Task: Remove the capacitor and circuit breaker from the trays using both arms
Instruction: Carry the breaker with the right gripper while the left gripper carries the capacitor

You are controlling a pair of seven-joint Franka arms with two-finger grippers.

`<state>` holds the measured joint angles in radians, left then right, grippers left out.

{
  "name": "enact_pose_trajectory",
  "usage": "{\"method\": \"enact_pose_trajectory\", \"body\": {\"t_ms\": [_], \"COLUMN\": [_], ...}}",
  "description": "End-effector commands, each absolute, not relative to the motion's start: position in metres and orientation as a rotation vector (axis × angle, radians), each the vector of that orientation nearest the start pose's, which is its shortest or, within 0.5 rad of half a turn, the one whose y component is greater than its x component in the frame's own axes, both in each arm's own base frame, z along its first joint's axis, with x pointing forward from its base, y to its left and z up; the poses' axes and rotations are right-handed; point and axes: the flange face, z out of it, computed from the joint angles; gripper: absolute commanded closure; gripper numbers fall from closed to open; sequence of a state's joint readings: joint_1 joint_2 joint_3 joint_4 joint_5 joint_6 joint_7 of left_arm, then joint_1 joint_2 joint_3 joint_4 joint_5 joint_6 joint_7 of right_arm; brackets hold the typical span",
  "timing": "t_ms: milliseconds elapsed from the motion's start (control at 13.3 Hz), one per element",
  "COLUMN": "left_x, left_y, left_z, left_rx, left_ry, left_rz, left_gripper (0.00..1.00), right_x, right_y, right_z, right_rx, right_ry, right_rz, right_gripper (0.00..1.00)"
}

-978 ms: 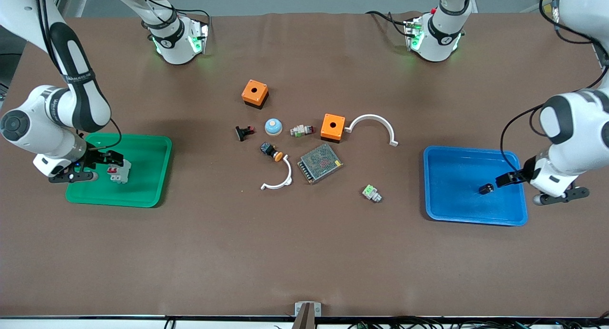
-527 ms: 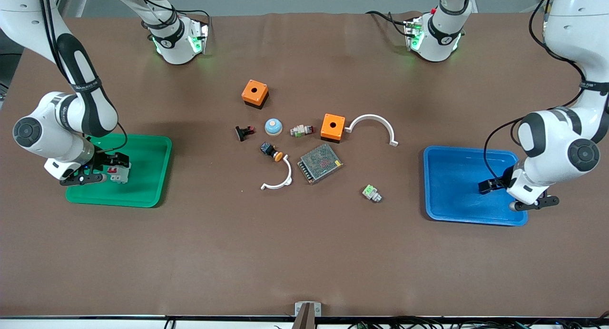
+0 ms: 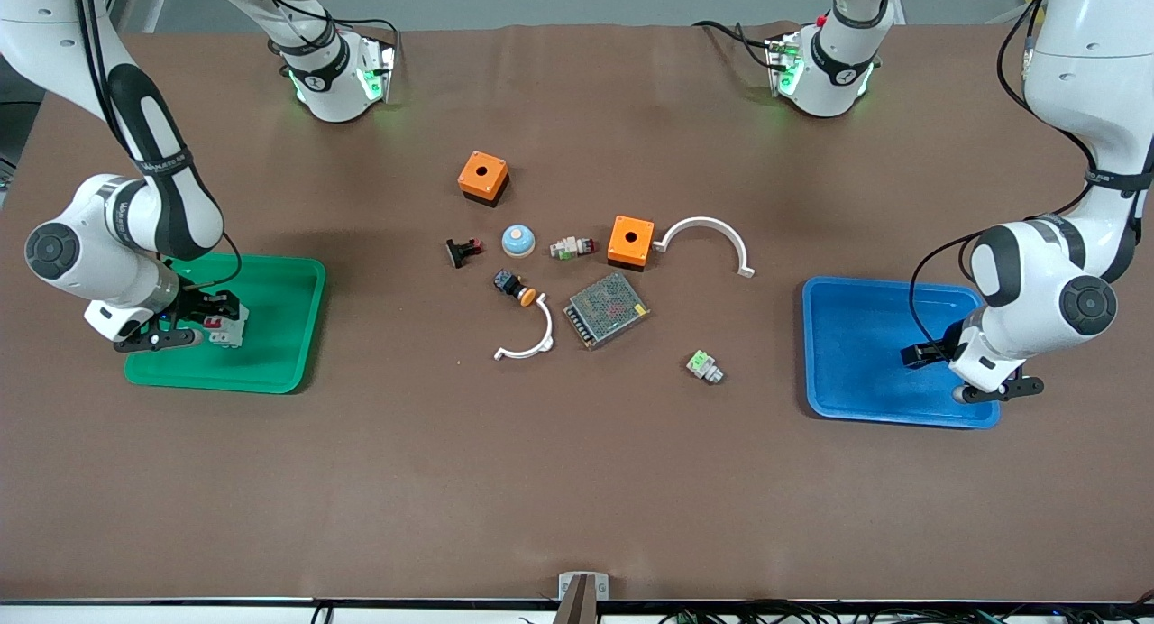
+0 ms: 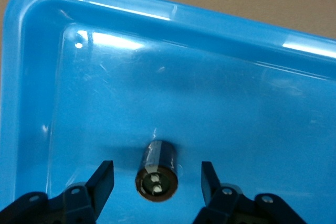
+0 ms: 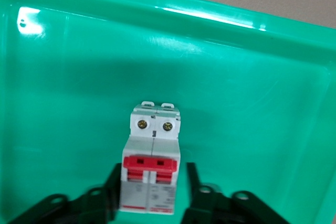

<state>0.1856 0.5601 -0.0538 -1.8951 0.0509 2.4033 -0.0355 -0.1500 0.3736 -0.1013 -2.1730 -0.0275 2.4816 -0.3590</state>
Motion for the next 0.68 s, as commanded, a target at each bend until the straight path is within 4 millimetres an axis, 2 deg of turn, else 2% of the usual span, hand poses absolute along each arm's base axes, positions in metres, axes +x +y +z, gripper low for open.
{"method": "enact_pose_trajectory", "body": {"t_ms": [0, 151, 226, 376, 452, 527, 602], "left_x": [0.626, 0.626, 0.625, 0.627, 0.628, 0.63, 0.634], "left_y": [0.087, 0.087, 0.088, 0.083, 0.082, 0.078, 0.066], "left_z": [0.198, 0.198, 0.198, 0.2, 0.204, 0.214, 0.228], "left_rx": [-3.126, -3.127, -3.126, -3.127, -3.127, -3.128, -3.139], "left_ry": [-0.18, -0.177, -0.18, -0.168, -0.161, -0.15, -0.129], "left_rz": [0.061, 0.061, 0.061, 0.056, 0.044, 0.025, -0.001], "left_gripper": [0.39, 0.54, 0.62, 0.91, 1.0, 1.0, 1.0], "right_x": [0.534, 0.532, 0.532, 0.534, 0.536, 0.54, 0.547], "right_y": [-0.145, -0.149, -0.149, -0.142, -0.137, -0.129, -0.114], "right_z": [0.213, 0.213, 0.214, 0.23, 0.249, 0.272, 0.295], "right_rx": [-3.161, -3.16, -3.16, -3.158, -3.152, -3.142, -3.116], "right_ry": [-0.21, -0.198, -0.195, -0.202, -0.201, -0.182, -0.125], "right_rz": [0.123, 0.127, 0.127, 0.126, 0.14, 0.151, 0.166], "right_gripper": [0.65, 0.82, 0.87, 0.89, 0.9, 0.92, 0.93]}}
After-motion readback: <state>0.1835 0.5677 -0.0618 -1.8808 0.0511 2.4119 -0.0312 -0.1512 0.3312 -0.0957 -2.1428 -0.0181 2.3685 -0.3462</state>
